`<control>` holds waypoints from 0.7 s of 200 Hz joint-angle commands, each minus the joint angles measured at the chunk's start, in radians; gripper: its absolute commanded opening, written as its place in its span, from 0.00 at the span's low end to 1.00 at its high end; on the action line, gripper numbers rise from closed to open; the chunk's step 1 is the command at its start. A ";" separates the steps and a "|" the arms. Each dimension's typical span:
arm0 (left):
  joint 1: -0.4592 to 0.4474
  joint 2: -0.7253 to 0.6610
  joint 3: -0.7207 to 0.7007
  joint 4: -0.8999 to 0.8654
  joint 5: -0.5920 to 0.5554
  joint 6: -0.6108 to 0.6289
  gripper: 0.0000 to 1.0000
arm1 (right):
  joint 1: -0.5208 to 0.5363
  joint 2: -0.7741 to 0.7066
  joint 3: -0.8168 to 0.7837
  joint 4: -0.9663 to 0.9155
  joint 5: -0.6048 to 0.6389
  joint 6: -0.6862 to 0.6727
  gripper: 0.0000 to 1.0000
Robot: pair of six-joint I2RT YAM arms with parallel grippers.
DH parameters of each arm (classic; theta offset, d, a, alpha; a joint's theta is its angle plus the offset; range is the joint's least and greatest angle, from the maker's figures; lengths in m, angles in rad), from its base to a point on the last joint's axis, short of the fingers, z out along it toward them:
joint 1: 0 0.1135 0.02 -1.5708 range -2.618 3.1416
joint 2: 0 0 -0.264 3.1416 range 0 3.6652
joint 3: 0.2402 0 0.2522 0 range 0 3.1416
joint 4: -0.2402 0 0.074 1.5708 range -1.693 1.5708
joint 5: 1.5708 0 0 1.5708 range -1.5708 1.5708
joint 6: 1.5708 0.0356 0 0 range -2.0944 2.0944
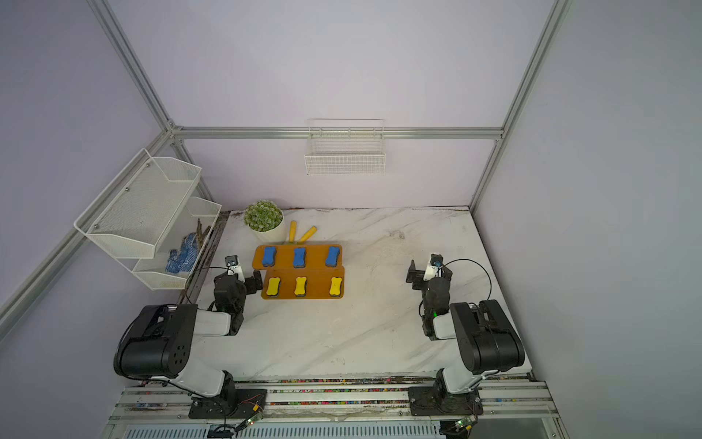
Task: Remove the whiteboard erasers from the shelf
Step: Pick up the whiteboard eraser from the shelf.
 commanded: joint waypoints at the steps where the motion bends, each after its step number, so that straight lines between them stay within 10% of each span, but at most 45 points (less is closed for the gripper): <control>1: -0.003 -0.025 0.012 0.032 0.003 -0.011 1.00 | -0.005 -0.005 0.006 0.004 -0.007 0.004 0.99; 140: -0.003 -0.088 -0.032 0.052 -0.048 -0.038 1.00 | -0.003 -0.015 -0.009 0.029 0.006 -0.002 0.99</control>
